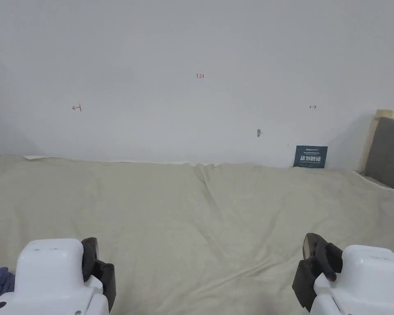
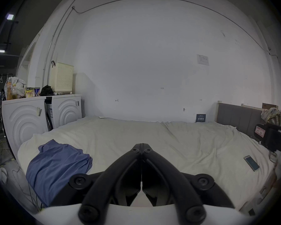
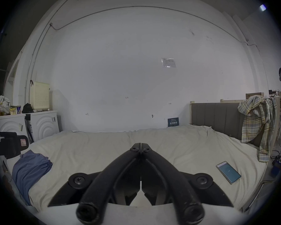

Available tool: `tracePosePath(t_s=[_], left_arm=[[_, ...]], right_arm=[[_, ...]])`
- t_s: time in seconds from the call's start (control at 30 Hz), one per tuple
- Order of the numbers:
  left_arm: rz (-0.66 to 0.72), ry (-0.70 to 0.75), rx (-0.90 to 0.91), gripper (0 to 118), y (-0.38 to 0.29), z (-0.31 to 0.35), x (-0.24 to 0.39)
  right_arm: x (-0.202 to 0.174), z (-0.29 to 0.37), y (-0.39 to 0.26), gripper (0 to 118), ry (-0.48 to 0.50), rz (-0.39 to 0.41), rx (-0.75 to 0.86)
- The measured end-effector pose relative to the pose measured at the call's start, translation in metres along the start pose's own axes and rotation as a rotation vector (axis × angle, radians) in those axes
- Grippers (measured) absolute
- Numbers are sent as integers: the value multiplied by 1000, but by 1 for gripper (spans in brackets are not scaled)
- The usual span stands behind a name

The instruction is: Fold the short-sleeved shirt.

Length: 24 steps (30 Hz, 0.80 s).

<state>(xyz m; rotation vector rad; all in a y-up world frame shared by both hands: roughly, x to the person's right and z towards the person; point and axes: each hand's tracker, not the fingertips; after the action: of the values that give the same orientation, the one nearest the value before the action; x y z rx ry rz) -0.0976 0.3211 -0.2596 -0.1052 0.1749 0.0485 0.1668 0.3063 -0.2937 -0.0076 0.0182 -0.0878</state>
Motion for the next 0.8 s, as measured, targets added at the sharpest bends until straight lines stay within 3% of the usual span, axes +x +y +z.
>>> tracePosePath(t_s=[0.33, 0.8], left_arm=[[-30, 20, -17, 0, 1, -4, 2], [9, 131, -16, 0, 8, 3, -49]], right_arm=[[-6, -11, 1, 0, 33, 20, -39], [-73, -22, 5, 0, 203, 58, -36]])
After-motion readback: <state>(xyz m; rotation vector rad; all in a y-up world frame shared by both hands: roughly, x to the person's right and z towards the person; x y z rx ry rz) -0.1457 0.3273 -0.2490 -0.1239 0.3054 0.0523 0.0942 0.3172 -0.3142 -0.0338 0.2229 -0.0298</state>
